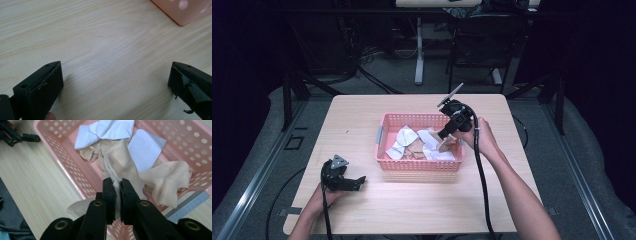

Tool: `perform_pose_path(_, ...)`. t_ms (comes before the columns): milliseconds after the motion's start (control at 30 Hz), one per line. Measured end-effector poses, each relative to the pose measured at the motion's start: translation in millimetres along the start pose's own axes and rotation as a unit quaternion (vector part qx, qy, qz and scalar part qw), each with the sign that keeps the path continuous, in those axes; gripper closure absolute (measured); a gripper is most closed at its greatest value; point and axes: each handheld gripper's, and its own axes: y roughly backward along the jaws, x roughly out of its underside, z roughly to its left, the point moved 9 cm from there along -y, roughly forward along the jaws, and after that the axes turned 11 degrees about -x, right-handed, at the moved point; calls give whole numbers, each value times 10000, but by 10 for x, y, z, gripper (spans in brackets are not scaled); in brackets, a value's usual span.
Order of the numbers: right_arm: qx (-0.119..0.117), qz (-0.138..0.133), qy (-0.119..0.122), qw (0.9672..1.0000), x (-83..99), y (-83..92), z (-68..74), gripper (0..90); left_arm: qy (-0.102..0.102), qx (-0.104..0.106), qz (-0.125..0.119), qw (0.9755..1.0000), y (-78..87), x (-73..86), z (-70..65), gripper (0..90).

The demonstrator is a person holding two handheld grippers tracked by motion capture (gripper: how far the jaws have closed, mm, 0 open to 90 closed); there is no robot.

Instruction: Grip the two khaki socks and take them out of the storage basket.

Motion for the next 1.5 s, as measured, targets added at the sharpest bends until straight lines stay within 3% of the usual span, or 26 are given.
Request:
perform_pose_path(467, -68, -198, 39, 9998, -69, 182, 60, 844, 0, 0, 1, 10000, 0, 0, 0, 0)
perform_pose_path(733, 8, -251, 20, 9997, -51, 335, 54, 844, 2, 0, 1, 10000, 0, 0, 0, 0)
perform_pose_path(1100, 258, -424, -132, 9987, 99, 709, -114, 843, 3, -1, 0, 10000, 0, 0, 0, 0)
perform_pose_path(1200, 281, -565, -268, 9976, 149, 760, -177, 843, 3, -6, 2, 10000, 1, 1, 1, 0)
perform_pose_path(1500, 488, -552, -552, 9958, 394, 908, -432, 844, 0, -1, 1, 10000, 1, 1, 0, 0)
